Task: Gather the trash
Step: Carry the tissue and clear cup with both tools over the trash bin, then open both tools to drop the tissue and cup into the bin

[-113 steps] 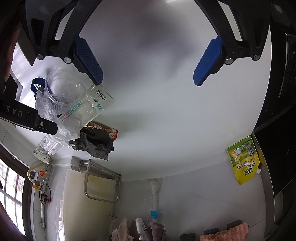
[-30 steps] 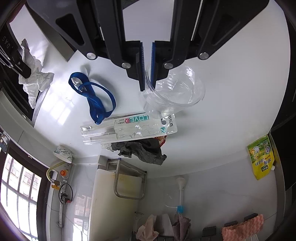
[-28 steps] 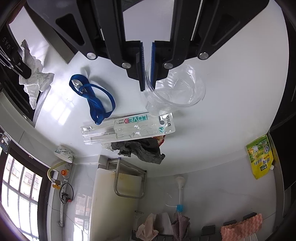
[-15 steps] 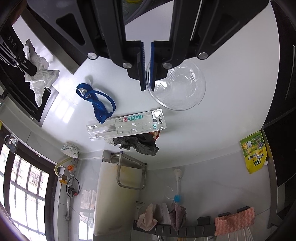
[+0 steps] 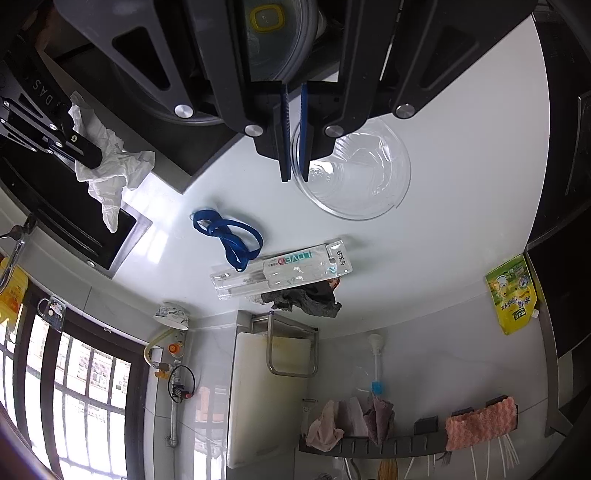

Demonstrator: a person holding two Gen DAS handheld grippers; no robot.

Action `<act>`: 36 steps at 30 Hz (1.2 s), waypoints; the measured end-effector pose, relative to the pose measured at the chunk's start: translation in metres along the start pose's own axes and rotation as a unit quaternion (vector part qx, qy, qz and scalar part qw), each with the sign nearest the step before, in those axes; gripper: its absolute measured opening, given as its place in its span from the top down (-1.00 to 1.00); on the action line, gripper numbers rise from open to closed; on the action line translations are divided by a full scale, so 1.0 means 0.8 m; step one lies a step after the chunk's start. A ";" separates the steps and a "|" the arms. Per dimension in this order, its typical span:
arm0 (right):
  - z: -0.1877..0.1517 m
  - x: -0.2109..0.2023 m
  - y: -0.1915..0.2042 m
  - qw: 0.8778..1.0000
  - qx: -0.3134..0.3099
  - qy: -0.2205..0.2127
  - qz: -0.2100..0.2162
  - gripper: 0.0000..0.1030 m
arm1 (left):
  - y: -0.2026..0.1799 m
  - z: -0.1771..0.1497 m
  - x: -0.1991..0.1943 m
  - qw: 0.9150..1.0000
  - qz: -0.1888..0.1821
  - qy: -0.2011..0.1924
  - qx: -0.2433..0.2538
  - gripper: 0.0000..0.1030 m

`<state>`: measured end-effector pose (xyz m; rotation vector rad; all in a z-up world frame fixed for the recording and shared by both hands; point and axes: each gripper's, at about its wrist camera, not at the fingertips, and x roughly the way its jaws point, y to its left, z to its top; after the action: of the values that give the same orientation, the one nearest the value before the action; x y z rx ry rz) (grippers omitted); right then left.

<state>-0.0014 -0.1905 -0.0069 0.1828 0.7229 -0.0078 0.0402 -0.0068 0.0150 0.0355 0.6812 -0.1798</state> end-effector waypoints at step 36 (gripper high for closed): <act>-0.149 -0.019 -0.014 0.997 0.013 0.071 -0.002 0.88 | -0.071 -0.131 -0.010 0.993 -0.045 0.085 0.071 0.90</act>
<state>-0.0919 -0.1825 -0.0868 0.2087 0.8652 -0.0089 -0.0413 -0.0520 -0.0595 0.1584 0.8405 -0.3142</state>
